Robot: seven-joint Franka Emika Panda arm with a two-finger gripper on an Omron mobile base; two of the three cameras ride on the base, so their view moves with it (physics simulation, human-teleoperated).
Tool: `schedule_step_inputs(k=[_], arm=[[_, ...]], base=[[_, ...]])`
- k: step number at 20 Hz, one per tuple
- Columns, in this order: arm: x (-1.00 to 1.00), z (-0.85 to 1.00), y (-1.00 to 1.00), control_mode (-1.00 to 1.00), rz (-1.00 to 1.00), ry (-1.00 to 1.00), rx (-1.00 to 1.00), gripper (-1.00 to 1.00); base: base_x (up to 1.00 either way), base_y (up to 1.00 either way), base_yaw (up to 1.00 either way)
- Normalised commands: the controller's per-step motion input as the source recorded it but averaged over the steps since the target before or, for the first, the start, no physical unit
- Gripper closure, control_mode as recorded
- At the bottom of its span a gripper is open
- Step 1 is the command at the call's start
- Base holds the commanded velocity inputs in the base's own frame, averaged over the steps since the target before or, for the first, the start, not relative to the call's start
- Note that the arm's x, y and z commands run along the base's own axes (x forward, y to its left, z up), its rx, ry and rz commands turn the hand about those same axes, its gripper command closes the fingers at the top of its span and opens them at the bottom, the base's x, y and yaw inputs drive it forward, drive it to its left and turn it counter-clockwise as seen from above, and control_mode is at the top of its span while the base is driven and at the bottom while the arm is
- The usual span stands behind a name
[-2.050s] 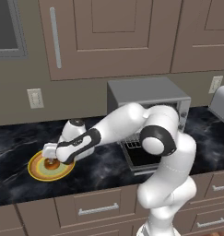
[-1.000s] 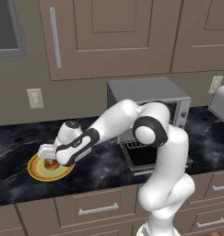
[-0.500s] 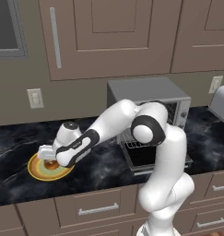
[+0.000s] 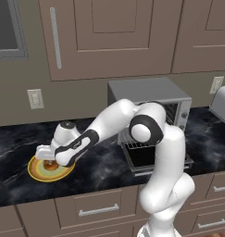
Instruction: Pick up the bagel from the plate, place it on the toaster oven rack, close the door, and set the timer.
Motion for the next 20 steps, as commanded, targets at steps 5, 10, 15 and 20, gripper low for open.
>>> schedule_step_inputs(k=[5,10,15,20], arm=[[0.0,-0.09,0.0,-1.0,0.0,0.0,0.0,1.0],[-0.12,-0.06,0.0,-1.0,0.0,0.0,0.0,1.0],[-0.54,0.26,-0.07,-1.0,0.0,-0.11,0.01,1.0],[-0.58,0.73,-0.3,-1.0,0.0,-0.12,0.04,1.0]], base=[[0.0,0.0,0.0],[0.0,0.0,0.0],[0.0,0.0,0.0],[0.0,0.0,0.0]])
